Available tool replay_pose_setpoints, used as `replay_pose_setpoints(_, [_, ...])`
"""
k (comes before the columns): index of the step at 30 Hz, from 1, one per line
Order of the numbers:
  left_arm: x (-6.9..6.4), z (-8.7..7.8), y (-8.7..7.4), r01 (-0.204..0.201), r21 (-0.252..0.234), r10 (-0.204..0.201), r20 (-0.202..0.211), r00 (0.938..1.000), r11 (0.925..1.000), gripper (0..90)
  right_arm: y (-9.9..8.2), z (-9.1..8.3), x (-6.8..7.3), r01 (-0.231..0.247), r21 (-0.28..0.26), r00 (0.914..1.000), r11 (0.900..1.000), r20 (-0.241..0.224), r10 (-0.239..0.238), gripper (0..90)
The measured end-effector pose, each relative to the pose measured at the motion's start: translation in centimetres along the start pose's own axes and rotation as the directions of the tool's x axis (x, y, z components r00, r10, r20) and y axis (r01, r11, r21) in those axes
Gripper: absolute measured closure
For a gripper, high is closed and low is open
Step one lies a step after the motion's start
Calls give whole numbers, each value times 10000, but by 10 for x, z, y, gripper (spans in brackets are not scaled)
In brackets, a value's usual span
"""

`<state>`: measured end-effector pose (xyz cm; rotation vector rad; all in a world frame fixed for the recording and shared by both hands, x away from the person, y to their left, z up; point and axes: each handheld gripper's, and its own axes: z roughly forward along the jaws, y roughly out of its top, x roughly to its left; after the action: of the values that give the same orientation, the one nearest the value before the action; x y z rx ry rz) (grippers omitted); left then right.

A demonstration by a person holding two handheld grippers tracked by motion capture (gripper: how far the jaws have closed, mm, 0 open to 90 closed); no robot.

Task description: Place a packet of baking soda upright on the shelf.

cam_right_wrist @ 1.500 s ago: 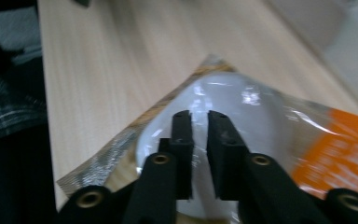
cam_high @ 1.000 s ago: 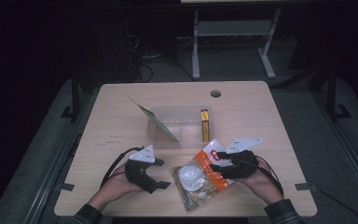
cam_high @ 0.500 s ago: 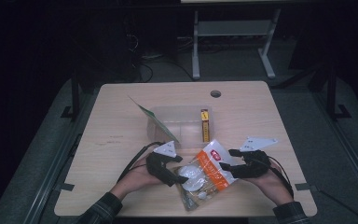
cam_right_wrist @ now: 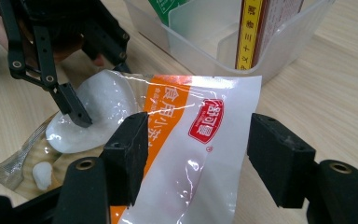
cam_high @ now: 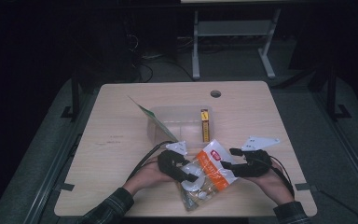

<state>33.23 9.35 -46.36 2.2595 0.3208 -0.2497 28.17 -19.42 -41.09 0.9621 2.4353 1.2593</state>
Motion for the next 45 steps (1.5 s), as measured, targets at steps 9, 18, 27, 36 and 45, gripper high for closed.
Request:
replay_pose_setpoints(9, [-2,-3,-1,-190,-47,189,-178,9997,9998,756,1,-2,-1,-141,-150,9999,9998,41,142,366])
replay_pose_setpoints(18, [-17,-9,3,-567,-321,557,-311,9980,9979,895,1,-6,-2,-289,-385,9996,9988,-33,288,328])
replay_pose_setpoints(27, [-17,-1,8,-673,-345,669,-138,9977,9971,895,1,-6,-3,-334,-343,9994,9989,40,336,326])
replay_pose_setpoints(36, [-27,-11,19,-896,-1085,829,-649,9944,9901,898,1,-16,-4,-407,-747,9991,9964,122,417,309])
replay_pose_setpoints(45, [-38,-41,22,-1212,-1749,960,-1462,9846,9771,900,4,-24,-4,-502,-1445,9984,9882,-341,458,261])
